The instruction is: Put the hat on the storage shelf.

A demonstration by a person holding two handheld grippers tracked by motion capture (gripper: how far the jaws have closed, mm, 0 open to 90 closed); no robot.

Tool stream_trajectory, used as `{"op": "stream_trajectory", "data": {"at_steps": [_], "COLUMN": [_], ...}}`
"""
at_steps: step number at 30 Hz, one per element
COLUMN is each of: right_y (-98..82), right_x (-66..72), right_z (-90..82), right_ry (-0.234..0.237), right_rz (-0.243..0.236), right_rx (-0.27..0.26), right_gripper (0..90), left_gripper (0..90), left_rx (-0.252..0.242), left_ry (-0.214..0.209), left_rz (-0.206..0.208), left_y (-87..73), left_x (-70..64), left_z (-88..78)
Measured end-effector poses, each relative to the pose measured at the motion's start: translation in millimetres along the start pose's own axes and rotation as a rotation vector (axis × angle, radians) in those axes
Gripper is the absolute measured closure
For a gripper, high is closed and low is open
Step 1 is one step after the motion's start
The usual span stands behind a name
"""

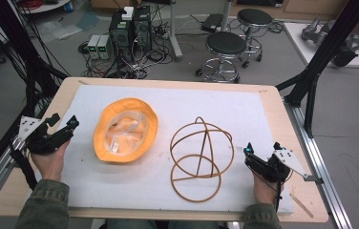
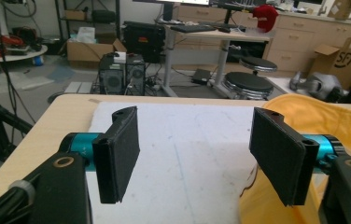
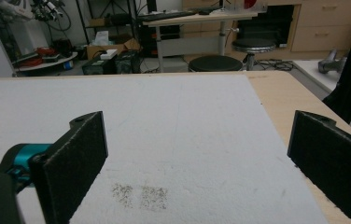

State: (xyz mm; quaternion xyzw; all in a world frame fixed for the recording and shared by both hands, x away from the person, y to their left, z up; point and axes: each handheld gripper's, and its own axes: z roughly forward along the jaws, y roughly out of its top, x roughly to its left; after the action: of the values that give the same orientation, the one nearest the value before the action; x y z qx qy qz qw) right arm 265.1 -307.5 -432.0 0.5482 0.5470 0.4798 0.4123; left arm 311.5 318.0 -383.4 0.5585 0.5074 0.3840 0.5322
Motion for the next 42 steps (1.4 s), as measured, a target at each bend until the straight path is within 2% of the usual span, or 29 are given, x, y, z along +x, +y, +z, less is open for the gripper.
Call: {"op": "stream_trajectory", "data": {"at_steps": [4,7,12,15,18,22,25,29,32,38,42], "right_y": [0.1,0.5,0.5,0.6,0.6,0.8,0.7,0.7,0.7,0.7,0.7], "right_x": [1.0,1.0,0.9,1.1,1.2,0.9,0.4,1.0,0.8,1.2,1.6], "right_z": [-0.9,-1.3,-1.7,-1.8,-2.0,-2.0,-1.9,-2.0,-2.0,-2.0,-2.6], "right_ry": [0.0,-0.003,-0.003,-0.003,-0.001,0.0,0.001,0.002,0.001,-0.003,0.0], "right_rz": [0.001,0.002,0.006,0.005,0.007,0.006,0.004,0.008,0.006,0.007,0.005], "right_rx": [0.002,-0.006,-0.006,-0.008,-0.01,-0.014,-0.012,-0.01,-0.015,-0.016,-0.018], "right_gripper": [3.6,3.6,3.6,3.6,3.6,3.6,3.6,3.6,3.6,3.6,3.6], "left_gripper": [33.2,33.2,33.2,33.2,33.2,33.2,33.2,33.2,33.5,35.6,35.9], "left_rx": [-0.007,0.008,0.027,0.043,0.099,0.147,0.182,0.201,0.223,0.321,0.365], "left_ry": [-0.026,-0.038,-0.069,-0.084,-0.11,-0.132,-0.137,-0.135,-0.135,-0.14,-0.139], "left_rz": [0.009,0.015,-0.015,-0.012,-0.012,-0.008,-0.002,0.009,0.001,0.012,0.022], "left_y": [8.1,11.6,15.6,16.2,15.4,14.7,13.3,10.1,7.3,-1.7,-6.5], "left_x": [-9.6,-15.1,-21.3,-25.0,-27.5,-32.3,-36.3,-42.1,-44.5,-47.4,-50.2], "left_z": [7.3,13.1,22.0,27.0,35.7,46.2,52.3,58.8,63.6,73.4,78.2]}}
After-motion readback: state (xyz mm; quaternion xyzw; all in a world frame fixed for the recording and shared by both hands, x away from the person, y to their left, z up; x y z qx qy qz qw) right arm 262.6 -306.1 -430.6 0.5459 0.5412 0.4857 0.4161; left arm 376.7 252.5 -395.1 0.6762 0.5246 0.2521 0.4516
